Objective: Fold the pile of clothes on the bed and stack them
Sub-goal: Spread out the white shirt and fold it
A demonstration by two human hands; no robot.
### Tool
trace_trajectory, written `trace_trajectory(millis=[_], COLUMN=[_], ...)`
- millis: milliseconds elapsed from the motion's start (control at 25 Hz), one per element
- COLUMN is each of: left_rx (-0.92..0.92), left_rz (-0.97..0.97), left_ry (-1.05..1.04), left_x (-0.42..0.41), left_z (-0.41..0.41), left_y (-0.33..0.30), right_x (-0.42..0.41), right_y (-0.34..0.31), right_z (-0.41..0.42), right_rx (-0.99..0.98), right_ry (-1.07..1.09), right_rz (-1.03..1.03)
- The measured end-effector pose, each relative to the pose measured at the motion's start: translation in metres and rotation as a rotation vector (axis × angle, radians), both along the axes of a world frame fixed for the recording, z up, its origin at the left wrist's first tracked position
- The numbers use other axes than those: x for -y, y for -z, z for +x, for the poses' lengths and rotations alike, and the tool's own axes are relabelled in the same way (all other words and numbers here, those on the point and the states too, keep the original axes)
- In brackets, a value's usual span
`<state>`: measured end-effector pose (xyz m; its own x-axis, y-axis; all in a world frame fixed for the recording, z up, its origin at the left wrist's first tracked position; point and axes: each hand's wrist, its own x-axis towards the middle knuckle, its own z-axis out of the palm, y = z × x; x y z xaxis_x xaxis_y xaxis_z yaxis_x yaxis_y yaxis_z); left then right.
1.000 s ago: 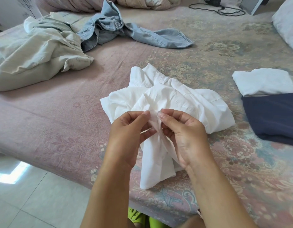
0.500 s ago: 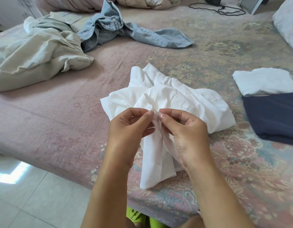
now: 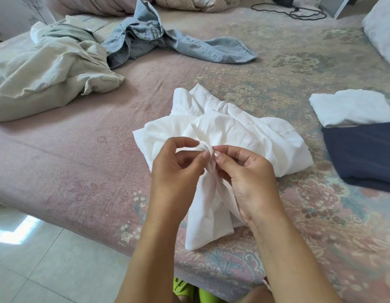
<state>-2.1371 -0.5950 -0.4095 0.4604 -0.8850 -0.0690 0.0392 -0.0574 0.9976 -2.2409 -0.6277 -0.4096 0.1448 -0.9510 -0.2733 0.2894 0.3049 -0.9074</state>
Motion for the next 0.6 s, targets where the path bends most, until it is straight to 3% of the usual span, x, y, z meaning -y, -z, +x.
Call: trace_trajectory(millis=[200,320,400,520,600], left_rx=[-0.171,-0.139,0.006,0.378,0.471], left_rz=[0.117,0.123,0.093,0.045,0.018], left_ry=[-0.022,-0.024,-0.023,-0.010,0.008], left_x=[0.0020,0.0022,0.0015,-0.0005,-0.0003], left_z=[0.0014,0.0024,0.0017,-0.0039,-0.0072], left_y=[0.0037,0.0049,0.0059,0.0054,0.0060], right_x=[-0.0008,-0.0017,-0.0025,-0.0025,-0.0004], right_y=[0.0037,0.0032,0.0024,0.0044,0.0061], right_z=[-0.0001,-0.0008,-0.0007,0.0020,0.0022], right_rx=[-0.152,-0.183,-0.204,-0.213,-0.176], right_ry=[-0.042,-0.049,-0.056,-0.011,0.039], right_rz=[-0.067,-0.100,-0.133,-0.145,-0.117])
